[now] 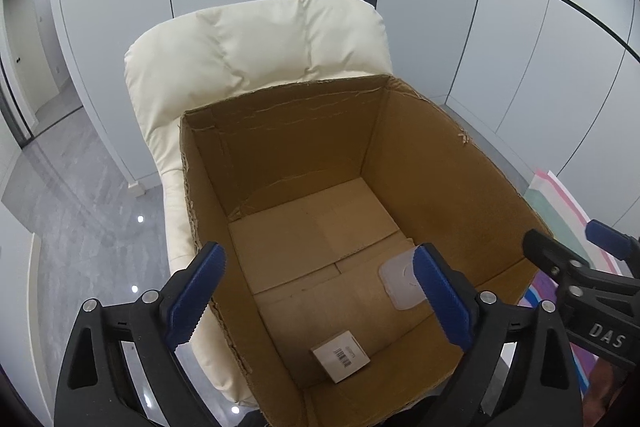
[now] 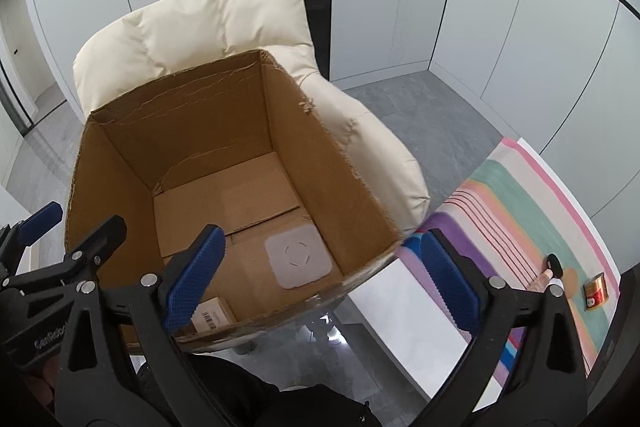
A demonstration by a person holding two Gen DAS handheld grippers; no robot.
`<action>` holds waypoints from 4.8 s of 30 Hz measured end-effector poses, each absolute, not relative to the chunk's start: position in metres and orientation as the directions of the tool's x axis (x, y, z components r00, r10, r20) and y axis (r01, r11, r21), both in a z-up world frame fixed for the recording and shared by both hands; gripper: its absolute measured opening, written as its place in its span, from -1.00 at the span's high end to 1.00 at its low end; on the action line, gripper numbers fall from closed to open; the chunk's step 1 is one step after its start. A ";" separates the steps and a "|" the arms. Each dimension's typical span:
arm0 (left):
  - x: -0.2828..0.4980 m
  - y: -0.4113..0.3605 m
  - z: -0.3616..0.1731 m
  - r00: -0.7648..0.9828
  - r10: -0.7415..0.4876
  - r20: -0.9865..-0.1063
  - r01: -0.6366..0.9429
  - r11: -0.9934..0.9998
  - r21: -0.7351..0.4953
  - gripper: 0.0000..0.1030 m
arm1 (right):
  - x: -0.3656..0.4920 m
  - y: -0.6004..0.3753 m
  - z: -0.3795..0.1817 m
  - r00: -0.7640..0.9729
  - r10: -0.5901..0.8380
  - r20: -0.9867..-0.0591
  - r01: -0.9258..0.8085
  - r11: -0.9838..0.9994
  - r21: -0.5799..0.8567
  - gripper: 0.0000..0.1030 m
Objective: Organize objects
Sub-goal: 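Withdraw both open tools from the cardboard box back to the table, then grasp the clear pink-capped bottle with left tool while right tool grasps red-gold can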
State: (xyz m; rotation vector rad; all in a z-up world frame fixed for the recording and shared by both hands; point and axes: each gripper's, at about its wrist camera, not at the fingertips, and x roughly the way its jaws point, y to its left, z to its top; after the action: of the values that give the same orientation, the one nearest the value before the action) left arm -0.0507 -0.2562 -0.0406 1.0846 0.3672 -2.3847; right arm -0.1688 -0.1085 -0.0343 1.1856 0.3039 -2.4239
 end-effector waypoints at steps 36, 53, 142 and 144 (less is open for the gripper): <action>-0.107 -0.147 -0.037 -0.644 -0.241 -0.726 0.343 -0.939 0.008 -1.00 | -0.186 0.038 -0.033 -0.597 -0.120 -0.794 0.222 -0.975 -0.020 -0.95; -0.128 -0.083 -0.038 -0.668 -0.149 -0.729 0.216 -0.976 0.002 -1.00 | -0.178 0.104 -0.031 -0.613 -0.057 -0.788 0.108 -0.994 -0.012 -0.95; -0.295 0.173 -0.222 -0.443 0.143 -0.885 -0.295 -0.955 -0.007 -0.40 | -0.260 0.397 -0.194 -0.443 0.181 -0.878 -0.289 -0.956 -0.051 -0.95; -0.301 0.176 -0.231 -0.432 0.143 -0.890 -0.295 -0.955 -0.011 -0.29 | -0.268 0.400 -0.204 -0.437 0.180 -0.881 -0.289 -0.956 -0.052 -0.95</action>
State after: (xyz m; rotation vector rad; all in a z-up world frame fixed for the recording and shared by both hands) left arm -0.3005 0.1757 -0.2313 1.7727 -0.2517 -2.8929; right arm -0.2678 0.4005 -0.2041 1.7687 -0.1844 -2.9214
